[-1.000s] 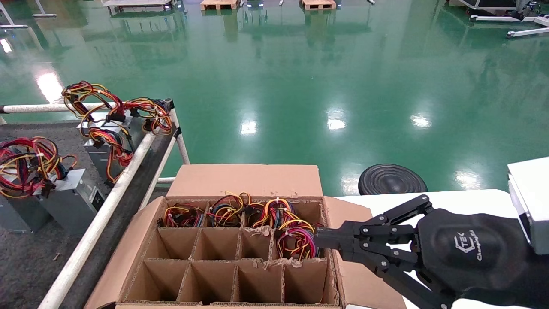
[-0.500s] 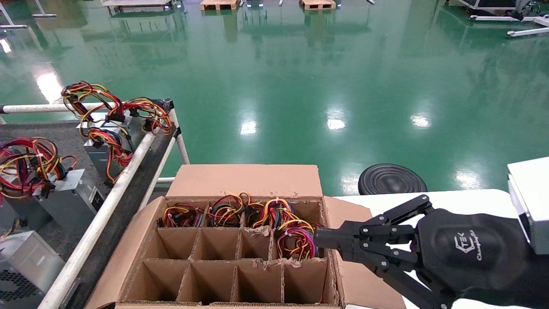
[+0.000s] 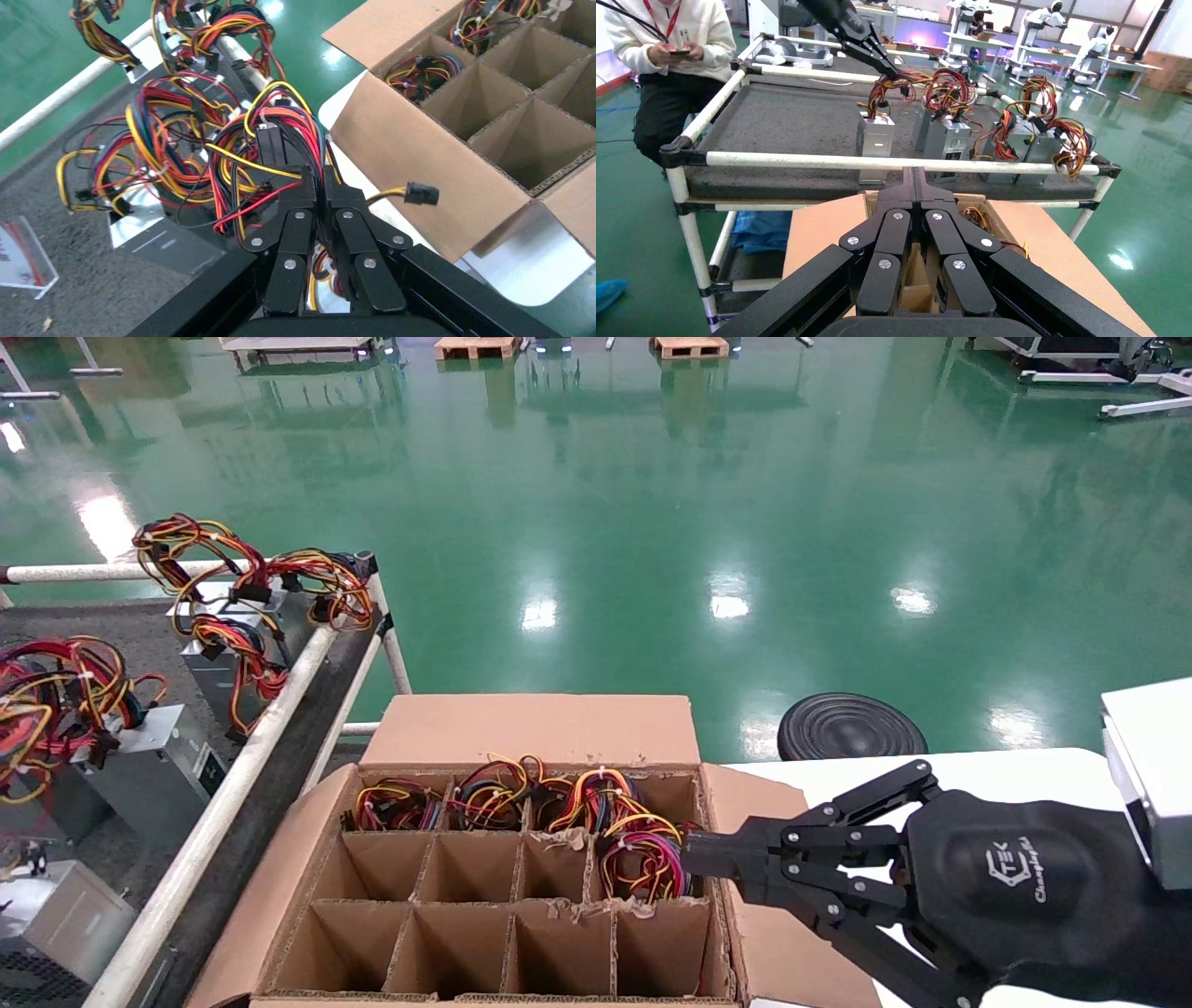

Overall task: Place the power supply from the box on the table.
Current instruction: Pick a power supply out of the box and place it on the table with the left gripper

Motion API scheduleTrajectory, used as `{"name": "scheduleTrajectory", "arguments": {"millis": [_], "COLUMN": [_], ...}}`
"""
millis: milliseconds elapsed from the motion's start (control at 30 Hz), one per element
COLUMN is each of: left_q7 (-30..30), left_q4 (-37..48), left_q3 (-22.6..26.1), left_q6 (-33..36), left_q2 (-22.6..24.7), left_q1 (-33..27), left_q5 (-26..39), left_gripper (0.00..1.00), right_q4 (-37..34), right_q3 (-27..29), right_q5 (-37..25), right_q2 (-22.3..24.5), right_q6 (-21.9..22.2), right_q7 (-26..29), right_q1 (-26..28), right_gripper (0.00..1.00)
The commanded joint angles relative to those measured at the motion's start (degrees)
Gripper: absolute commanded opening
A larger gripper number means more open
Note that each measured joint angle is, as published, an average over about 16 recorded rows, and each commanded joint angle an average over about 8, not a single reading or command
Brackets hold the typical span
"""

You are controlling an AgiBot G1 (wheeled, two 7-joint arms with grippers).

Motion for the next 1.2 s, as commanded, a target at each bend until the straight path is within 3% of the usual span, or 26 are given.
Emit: {"name": "scheduleTrajectory", "arguments": {"millis": [33, 200, 300, 1200], "left_q7": [0.60, 1.98, 2.63, 4.46], "left_q4": [-0.04, -0.15, -0.20, -0.56], "left_q3": [0.99, 3.04, 4.02, 8.48], "left_q6": [-0.45, -1.70, -2.35, -6.92], "left_q2": [-0.06, -0.13, -0.13, 0.30], "left_q1": [-0.08, -0.38, -0.53, -0.60], "left_q5": [-0.86, -2.55, -3.32, -5.56], "left_gripper": [0.19, 0.81, 1.00, 1.00], "right_q4": [0.00, 0.00, 0.00, 0.00], "right_q3": [0.00, 0.00, 0.00, 0.00], "right_q5": [0.00, 0.00, 0.00, 0.00], "right_q2": [0.00, 0.00, 0.00, 0.00], "right_q6": [0.00, 0.00, 0.00, 0.00], "right_q7": [0.00, 0.00, 0.00, 0.00], "right_q1": [0.00, 0.00, 0.00, 0.00], "right_gripper": [0.00, 0.00, 0.00, 0.00]}}
